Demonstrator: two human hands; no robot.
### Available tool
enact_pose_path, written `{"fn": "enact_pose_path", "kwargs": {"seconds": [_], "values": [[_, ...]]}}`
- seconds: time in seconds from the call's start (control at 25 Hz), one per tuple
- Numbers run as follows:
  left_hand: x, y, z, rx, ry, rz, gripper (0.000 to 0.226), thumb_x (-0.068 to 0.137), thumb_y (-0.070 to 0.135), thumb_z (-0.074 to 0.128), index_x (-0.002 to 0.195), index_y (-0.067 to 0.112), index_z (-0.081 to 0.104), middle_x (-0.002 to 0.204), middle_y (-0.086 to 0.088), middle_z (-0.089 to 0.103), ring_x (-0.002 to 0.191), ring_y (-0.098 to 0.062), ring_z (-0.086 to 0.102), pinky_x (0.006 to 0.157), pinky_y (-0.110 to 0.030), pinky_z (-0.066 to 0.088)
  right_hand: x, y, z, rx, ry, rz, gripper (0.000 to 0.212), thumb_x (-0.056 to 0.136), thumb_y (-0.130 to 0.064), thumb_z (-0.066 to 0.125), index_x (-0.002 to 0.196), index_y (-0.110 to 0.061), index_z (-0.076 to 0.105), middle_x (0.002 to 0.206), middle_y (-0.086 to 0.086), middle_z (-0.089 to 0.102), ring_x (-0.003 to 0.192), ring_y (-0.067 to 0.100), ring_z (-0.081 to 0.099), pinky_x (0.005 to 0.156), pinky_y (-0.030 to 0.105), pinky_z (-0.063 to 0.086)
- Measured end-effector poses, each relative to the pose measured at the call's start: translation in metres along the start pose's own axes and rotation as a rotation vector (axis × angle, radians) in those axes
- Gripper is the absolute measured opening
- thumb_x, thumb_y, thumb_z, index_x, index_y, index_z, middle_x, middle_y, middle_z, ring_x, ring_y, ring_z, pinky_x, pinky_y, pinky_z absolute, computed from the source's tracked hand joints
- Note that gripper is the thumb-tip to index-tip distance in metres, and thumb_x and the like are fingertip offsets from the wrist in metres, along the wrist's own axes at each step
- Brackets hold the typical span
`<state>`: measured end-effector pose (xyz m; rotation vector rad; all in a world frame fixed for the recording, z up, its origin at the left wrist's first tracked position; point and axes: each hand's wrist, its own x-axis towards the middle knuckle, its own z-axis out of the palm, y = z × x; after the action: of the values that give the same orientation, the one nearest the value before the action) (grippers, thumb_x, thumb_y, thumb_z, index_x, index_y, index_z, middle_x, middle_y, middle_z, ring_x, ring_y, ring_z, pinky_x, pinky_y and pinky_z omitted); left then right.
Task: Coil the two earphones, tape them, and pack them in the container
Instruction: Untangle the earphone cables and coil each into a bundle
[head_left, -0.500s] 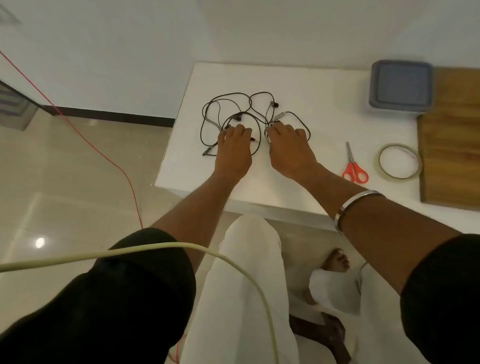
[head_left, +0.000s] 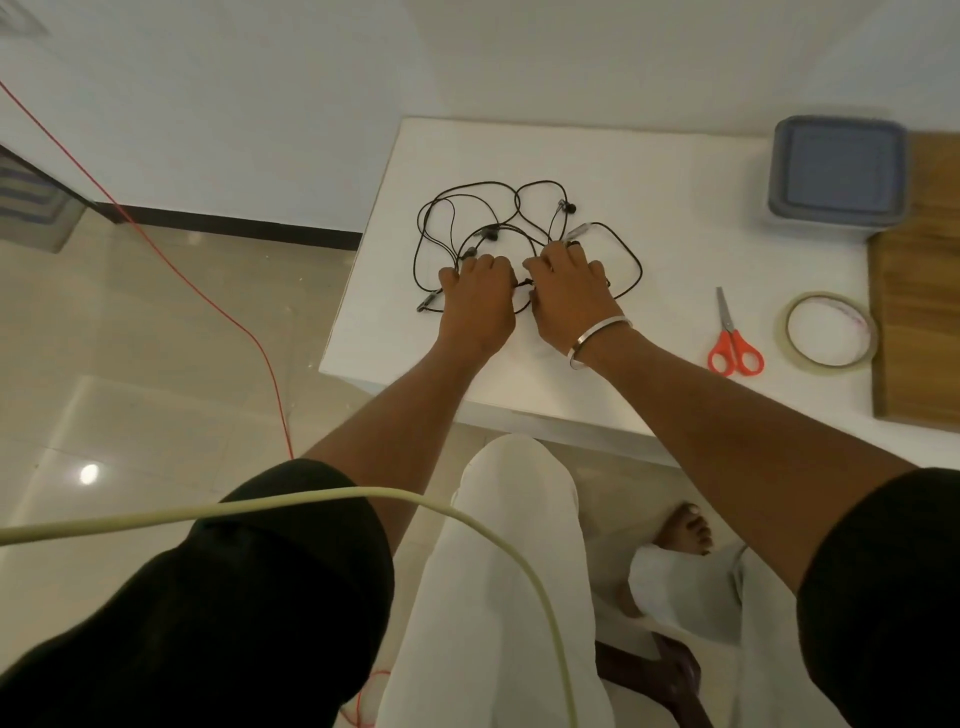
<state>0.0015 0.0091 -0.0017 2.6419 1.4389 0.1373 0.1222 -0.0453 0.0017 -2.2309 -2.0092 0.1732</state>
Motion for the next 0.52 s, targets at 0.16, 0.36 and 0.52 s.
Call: {"fn": "enact_pose_path", "kwargs": {"seconds": [0.16,0.36,0.52], "values": [[-0.003,0.002,-0.008,-0.126,0.035,0.063,0.020,0.095,0.009,0.041,0.109,0.011,0.055,0.101,-0.002,0.063,0.096,-0.022,0.058,0.100,-0.038,0.030,0.002,-0.002,-0.001,0.055,0.045,-0.039,0.027,0.092,-0.009,0.048,0.119,-0.010,0.052,0.116,0.012,0.056,0.109,0.029,0.050,0.087,0.038,0.041],[-0.002,0.004,-0.028,-0.278,0.059,0.150,0.020,0.098,0.008,0.042,0.111,0.007,0.057,0.102,-0.005,0.064,0.095,-0.023,0.060,0.099,-0.036,0.036,0.001,0.010,-0.019,0.243,0.133,0.022,0.019,0.096,-0.015,0.044,0.104,-0.007,0.060,0.102,0.012,0.061,0.096,0.028,0.055,0.082,0.038,0.046],[0.003,0.014,-0.047,-0.361,0.025,0.192,0.020,0.099,0.014,0.044,0.105,0.002,0.060,0.101,-0.010,0.065,0.091,-0.028,0.060,0.083,-0.043,0.047,-0.006,0.018,-0.042,0.386,0.181,0.065,0.018,0.094,-0.016,0.046,0.102,-0.006,0.060,0.101,0.010,0.061,0.095,0.026,0.055,0.081,0.037,0.047]]}}
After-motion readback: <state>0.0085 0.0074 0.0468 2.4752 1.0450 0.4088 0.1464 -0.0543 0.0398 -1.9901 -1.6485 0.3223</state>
